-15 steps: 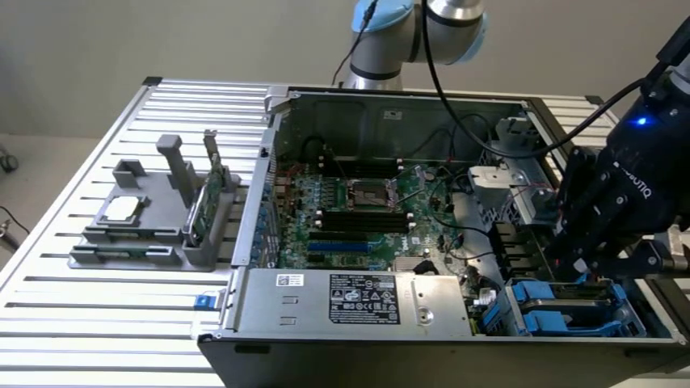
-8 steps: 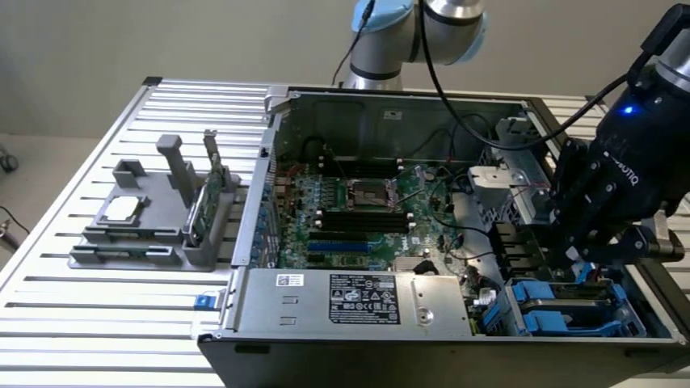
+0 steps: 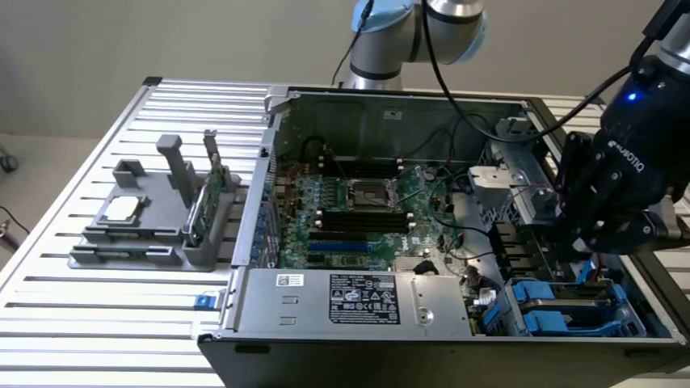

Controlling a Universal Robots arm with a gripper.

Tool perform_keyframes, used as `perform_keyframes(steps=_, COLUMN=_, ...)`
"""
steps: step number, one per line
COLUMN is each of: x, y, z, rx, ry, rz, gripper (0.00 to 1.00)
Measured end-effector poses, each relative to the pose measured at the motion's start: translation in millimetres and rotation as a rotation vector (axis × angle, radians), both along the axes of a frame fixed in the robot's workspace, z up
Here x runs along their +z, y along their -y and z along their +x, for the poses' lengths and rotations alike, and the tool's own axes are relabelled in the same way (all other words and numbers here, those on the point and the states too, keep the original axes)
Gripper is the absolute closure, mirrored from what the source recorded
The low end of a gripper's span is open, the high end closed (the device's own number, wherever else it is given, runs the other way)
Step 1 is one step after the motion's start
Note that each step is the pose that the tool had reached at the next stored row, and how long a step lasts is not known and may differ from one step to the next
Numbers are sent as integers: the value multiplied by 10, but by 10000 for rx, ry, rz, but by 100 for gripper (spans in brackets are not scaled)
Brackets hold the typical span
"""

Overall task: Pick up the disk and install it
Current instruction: 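Insert the first disk wire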

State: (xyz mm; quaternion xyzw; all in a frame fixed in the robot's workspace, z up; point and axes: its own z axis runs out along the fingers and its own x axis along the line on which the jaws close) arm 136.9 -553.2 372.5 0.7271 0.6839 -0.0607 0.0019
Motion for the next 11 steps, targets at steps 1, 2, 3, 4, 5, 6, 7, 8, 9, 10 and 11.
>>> perform_keyframes(steps=1, x=5, y=-4, z=10, rx=-2, ry=0, rz=-70, gripper=69)
perform_keyframes(steps=2, x=9, y=-7, z=17, rx=-5, ry=0, rz=-141, gripper=69)
perform_keyframes(steps=3, x=9, y=-13, z=20, rx=-10, ry=0, rz=-206, gripper=69)
perform_keyframes(steps=4, x=9, y=-20, z=22, rx=-16, ry=0, rz=-243, gripper=69)
perform_keyframes(steps=5, x=10, y=-31, z=24, rx=-19, ry=0, rz=-269, gripper=69)
perform_keyframes(steps=6, x=10, y=-45, z=26, rx=-19, ry=0, rz=-285, gripper=69)
perform_keyframes(steps=7, x=9, y=-63, z=29, rx=-20, ry=0, rz=-293, gripper=69)
perform_keyframes(steps=8, x=10, y=-81, z=33, rx=-19, ry=0, rz=-300, gripper=69)
perform_keyframes(steps=9, x=9, y=-96, z=38, rx=-20, ry=0, rz=-306, gripper=69)
perform_keyframes(steps=10, x=10, y=-104, z=48, rx=-21, ry=0, rz=-316, gripper=69)
perform_keyframes(steps=11, x=10, y=-105, z=65, rx=-22, ry=-1, rz=-329, gripper=69)
